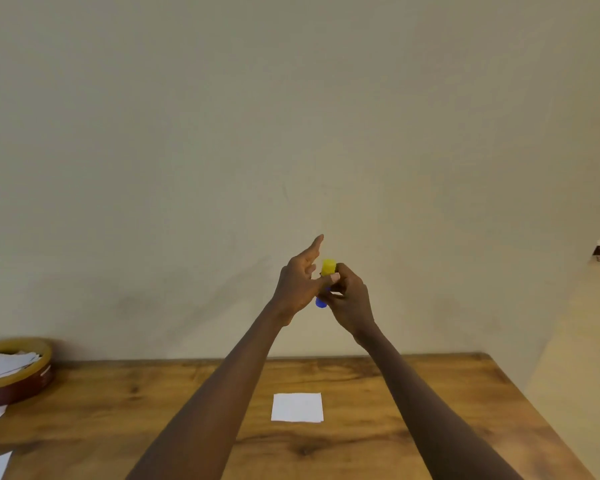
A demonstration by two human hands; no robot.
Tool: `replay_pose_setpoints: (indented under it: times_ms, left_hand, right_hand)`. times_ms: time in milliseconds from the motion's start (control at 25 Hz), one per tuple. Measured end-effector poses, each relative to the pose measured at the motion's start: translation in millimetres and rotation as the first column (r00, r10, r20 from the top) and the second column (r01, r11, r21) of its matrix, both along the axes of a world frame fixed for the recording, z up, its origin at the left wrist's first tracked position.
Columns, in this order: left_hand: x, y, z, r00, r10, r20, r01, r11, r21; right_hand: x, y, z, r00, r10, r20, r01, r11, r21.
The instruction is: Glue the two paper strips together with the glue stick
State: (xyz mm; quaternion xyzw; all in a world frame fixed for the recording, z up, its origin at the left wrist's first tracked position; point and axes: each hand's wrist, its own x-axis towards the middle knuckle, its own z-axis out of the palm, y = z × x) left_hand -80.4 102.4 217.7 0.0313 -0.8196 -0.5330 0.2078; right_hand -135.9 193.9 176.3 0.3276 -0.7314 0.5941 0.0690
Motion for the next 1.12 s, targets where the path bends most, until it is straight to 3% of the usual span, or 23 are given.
replay_pose_setpoints:
  times_ms: [240,480,840,1120]
  left_hand:
    - [-4.9,-29.2,-101.8,0.953,0.201,0.229,-0.165,0.972,-0.169]
    - [-11.7,-56.0,-197.1,0.863,0.292,0.412,-0.203,0.948,-0.246]
    - [-9.3,-61.8,-260.9,0.763,0.318,0.563,-0.152,0.935,-0.322]
    - [-6.6,-64.1,-251.8,0.778,0.35,0.521,-0.192,0.923,-0.333]
  right_hand:
    - [-37.5,25.4,-105.7,0.95,-0.187,0.251,0.148,0.975,0.166]
    - [-45.3,37.0,-204.8,0.856,-0.352,0.379,0.224,0.913,0.342]
    - [-44.3,45.2,-250.5,0.862,-0.378,0.337,0.223,0.881,0.417]
    - [-44.4,48.1,-249.1,0.885,-0.344,0.313,0.167,0.864,0.475]
